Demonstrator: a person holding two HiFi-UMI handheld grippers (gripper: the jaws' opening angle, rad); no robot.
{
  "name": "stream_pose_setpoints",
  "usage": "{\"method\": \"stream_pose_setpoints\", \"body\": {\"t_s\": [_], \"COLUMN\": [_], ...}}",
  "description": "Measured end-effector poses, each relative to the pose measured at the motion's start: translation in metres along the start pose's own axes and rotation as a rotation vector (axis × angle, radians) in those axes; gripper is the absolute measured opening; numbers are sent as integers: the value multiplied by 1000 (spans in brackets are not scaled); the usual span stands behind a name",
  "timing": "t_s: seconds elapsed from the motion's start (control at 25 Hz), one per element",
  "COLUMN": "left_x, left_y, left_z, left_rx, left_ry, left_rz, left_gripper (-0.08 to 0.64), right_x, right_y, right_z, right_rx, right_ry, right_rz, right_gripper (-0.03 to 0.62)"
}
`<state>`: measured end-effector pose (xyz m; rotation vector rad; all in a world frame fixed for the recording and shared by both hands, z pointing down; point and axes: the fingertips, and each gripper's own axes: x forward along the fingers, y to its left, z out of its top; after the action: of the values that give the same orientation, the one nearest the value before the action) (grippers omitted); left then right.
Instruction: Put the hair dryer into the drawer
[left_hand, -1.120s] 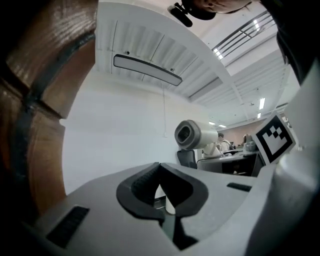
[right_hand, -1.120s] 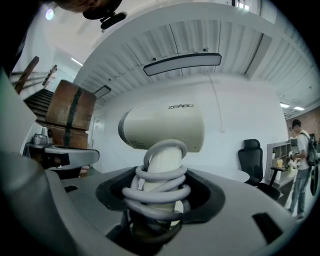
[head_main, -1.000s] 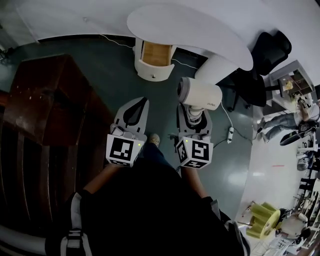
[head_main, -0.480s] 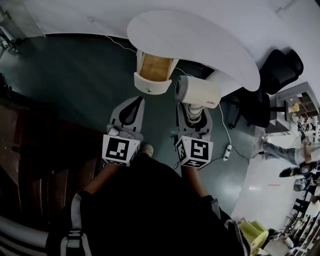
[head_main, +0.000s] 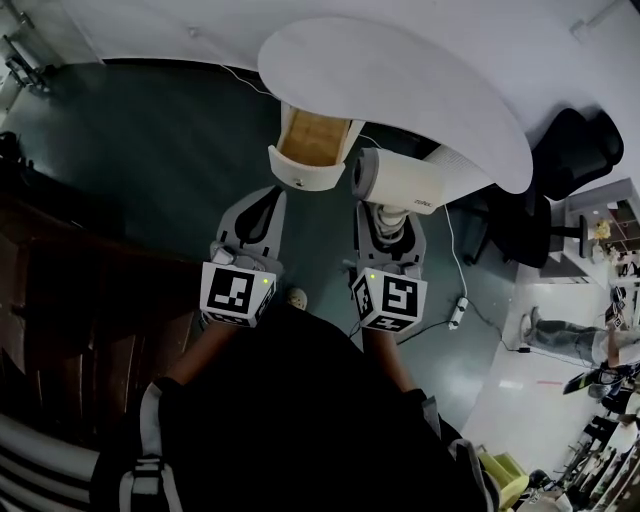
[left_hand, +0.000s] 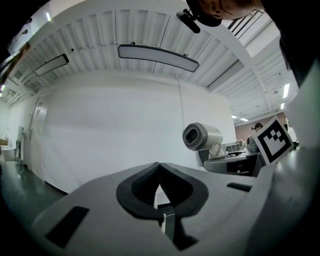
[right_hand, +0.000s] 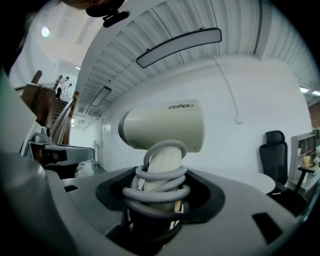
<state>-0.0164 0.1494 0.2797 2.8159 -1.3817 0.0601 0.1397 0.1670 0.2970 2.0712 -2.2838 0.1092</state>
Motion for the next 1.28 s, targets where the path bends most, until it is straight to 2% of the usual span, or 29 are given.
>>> {"method": "stream_pose_setpoints", "body": {"t_s": [0.36,0.64,0.88,1.16,1.28], "left_x": [33,94,155,215,233], "left_y": [13,51,85,128,141], "left_z": [-11,-18,-23,-26,-34], "left_rx": [-6,-9,-23,-8,-16], "left_ry": [4,16,64,49,74], "left_rz": [-23,-42,-48,-51,-46], "left_gripper": [8,8,8,8,8], "right_x": [26,90,154,211,231], "right_y": [-12,-18,-27,-33,-35], "right_z": [-10,-8,-14,-21,-24], "right_rx": [-2,-26,-21,-6,-12], "right_ry": [7,19,57,101,106], "right_rz": [-24,-24,-18,-17,-18], "right_gripper": [275,275,275,275,275]}}
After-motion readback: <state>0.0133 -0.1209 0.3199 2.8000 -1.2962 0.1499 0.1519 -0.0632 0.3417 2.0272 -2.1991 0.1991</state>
